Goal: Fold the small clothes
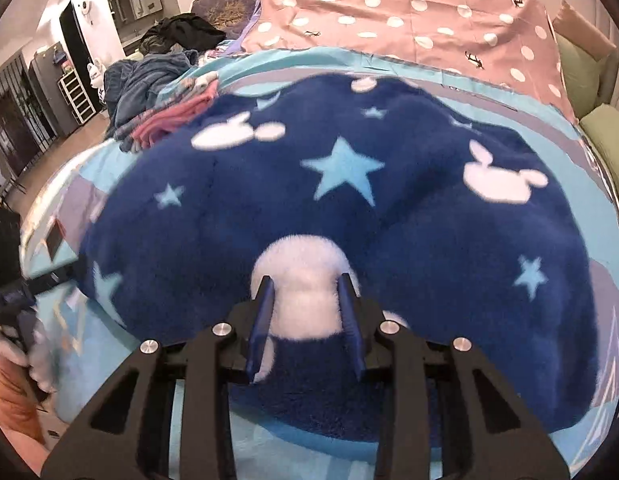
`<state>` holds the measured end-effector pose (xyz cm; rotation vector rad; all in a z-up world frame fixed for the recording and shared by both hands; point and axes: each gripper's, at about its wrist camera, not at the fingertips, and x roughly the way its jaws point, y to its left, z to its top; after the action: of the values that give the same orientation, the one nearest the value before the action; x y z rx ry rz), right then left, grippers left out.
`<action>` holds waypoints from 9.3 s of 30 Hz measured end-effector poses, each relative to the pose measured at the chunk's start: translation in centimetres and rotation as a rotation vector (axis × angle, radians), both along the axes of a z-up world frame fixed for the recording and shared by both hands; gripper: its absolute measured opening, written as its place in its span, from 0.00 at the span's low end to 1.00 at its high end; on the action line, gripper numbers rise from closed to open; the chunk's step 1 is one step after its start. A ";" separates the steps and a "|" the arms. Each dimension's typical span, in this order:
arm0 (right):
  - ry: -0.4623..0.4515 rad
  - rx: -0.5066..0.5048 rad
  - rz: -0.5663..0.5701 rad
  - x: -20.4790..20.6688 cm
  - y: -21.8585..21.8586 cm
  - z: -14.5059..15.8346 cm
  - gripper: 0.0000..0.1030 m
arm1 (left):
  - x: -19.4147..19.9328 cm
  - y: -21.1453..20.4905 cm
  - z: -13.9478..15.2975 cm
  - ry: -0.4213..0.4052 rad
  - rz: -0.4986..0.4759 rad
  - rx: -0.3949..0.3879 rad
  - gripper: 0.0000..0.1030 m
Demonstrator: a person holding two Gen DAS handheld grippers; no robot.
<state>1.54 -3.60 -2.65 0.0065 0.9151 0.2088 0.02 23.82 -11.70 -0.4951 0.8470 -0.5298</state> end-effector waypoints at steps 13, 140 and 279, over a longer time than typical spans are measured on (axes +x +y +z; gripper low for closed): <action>0.103 -0.024 -0.070 7.7 0.5 -2.4 0.45 | 0.9 -0.2 0.2 0.000 0.001 -0.004 0.69; -0.333 0.114 0.226 -3.7 4.5 -0.4 0.24 | 15.2 -30.4 10.3 0.099 -0.672 0.821 0.79; -0.007 0.591 -0.372 -9.7 -26.3 -5.9 0.11 | 8.8 -39.4 7.9 -0.422 -0.643 0.560 0.53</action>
<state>-8.19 -29.93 -8.57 0.7170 0.8019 0.1249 8.86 -15.54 -3.76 0.4157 0.6923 -0.9058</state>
